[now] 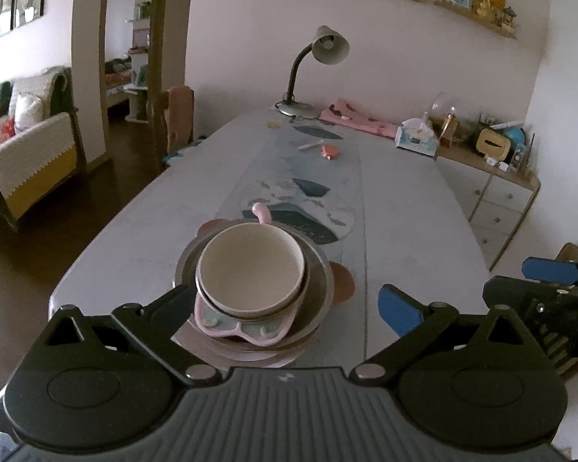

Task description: Organize plates and bowls

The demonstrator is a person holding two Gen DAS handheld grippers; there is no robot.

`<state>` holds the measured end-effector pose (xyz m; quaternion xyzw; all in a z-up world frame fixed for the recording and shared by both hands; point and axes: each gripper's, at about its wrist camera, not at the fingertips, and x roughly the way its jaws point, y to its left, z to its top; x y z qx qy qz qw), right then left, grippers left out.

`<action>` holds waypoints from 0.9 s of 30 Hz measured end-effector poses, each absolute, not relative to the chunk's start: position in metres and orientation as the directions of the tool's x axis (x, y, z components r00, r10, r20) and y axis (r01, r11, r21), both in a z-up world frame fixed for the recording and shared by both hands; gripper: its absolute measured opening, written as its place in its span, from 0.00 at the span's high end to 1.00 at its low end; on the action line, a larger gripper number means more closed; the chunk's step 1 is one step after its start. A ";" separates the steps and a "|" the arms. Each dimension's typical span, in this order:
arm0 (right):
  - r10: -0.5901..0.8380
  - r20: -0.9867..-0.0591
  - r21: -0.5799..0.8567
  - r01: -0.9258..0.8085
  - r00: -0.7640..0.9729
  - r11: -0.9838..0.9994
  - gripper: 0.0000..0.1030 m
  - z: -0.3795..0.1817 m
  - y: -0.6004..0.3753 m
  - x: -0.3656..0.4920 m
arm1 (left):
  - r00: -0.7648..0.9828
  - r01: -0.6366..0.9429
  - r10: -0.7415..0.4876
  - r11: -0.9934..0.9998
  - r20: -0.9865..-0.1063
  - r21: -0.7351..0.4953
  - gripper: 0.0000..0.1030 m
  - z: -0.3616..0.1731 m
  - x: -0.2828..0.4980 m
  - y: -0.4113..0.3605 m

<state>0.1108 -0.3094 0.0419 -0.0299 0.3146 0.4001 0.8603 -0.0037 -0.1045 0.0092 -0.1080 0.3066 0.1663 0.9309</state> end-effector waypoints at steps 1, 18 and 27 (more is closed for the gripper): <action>0.670 -0.566 0.199 -0.709 0.481 0.677 0.00 0.042 -0.309 0.110 | 0.754 -0.384 0.254 0.919 -0.606 -0.093 0.00 0.010 -0.005 -0.106; 0.649 -0.588 0.209 -0.684 0.484 0.699 0.00 0.044 -0.321 0.102 | 0.731 -0.384 0.242 0.919 -0.637 -0.092 0.00 0.012 -0.005 -0.116; 0.647 -0.591 0.212 -0.680 0.482 0.701 0.01 0.043 -0.321 0.104 | 0.722 -0.391 0.256 0.918 -0.643 -0.074 0.00 0.012 0.001 -0.118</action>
